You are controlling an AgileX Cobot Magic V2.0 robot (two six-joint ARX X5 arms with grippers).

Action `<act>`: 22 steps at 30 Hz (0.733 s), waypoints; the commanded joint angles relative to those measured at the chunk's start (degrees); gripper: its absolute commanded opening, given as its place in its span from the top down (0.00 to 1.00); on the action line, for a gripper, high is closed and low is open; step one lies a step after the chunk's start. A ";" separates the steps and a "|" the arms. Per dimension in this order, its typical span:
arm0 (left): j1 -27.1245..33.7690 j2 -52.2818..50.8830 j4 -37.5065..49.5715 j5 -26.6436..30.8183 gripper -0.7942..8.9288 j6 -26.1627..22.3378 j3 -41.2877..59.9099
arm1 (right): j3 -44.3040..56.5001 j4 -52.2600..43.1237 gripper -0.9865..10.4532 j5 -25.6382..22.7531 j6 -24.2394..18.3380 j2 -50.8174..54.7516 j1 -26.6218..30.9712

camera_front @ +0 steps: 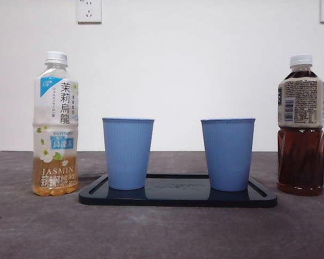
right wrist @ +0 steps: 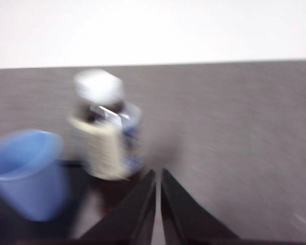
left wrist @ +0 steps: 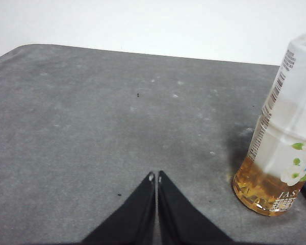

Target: Pour the drink into the cup

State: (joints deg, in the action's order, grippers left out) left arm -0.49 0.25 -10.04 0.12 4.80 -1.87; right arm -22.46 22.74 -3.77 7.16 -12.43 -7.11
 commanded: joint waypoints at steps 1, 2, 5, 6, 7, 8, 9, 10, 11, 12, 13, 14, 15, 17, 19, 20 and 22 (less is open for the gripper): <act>0.07 -0.07 0.92 0.20 0.91 -0.87 1.18 | 6.64 -2.71 0.90 -0.68 -1.22 3.02 2.93; 0.07 -0.07 0.90 0.20 0.91 -0.87 1.18 | 9.44 -3.58 0.90 -0.66 -1.22 4.33 4.15; 0.07 -0.07 0.90 0.20 0.91 -0.90 1.18 | 14.34 -3.89 0.90 -0.68 -1.25 6.99 6.32; 0.07 -0.07 0.92 0.20 0.91 -0.87 1.18 | 15.43 -3.89 0.90 -0.68 -1.27 7.80 6.67; 0.07 -0.07 0.92 0.20 0.91 -0.90 1.18 | 16.50 -3.89 0.90 -0.74 -1.40 8.68 6.93; 0.07 -0.07 0.92 0.20 0.91 -0.87 1.18 | 17.70 -3.87 0.90 -0.72 -1.77 9.79 7.13; 0.07 -0.07 0.92 0.20 0.91 -0.87 1.18 | 18.45 -3.85 0.90 -0.63 -1.99 10.62 7.17; 0.07 -0.07 0.90 0.20 0.91 -0.87 1.18 | 18.99 -4.02 0.90 -0.42 -2.10 11.45 7.15; 0.09 -0.07 0.94 0.20 0.91 -0.90 1.18 | 19.08 -4.79 0.90 -0.13 -3.89 12.28 7.15; 0.09 -0.07 1.03 0.20 0.91 -0.87 1.18 | 19.39 -5.77 0.90 -0.17 -5.09 12.22 7.15; 0.09 -0.07 1.01 0.20 0.91 -0.90 1.18 | 19.54 -6.38 0.90 -0.04 -6.36 12.22 7.15; 0.09 -0.07 1.03 0.20 0.91 -0.90 1.18 | 19.58 -6.58 0.90 0.02 -7.08 12.22 7.15; 0.09 -0.07 1.01 0.20 0.91 -0.90 1.18 | 19.87 -7.56 0.90 0.37 -7.96 12.22 7.15; 0.09 -0.07 1.03 0.20 0.91 -0.87 1.18 | 21.92 -12.94 0.90 0.59 -8.48 12.22 7.15; 0.11 -0.07 1.07 0.20 0.91 -0.90 1.18 | 21.81 -13.35 0.90 0.70 -8.55 12.22 7.15; 0.11 -0.07 1.01 0.20 0.91 -0.87 1.18 | 21.81 -13.38 0.90 0.72 -8.55 12.22 7.15; 0.11 -0.07 1.03 0.20 0.91 -0.90 1.18 | 21.81 -13.38 0.90 0.70 -8.57 12.22 7.15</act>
State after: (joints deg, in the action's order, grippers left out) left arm -0.49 0.25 -9.93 0.12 4.78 -1.87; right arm -1.13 9.72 -3.07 -0.73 -0.21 0.03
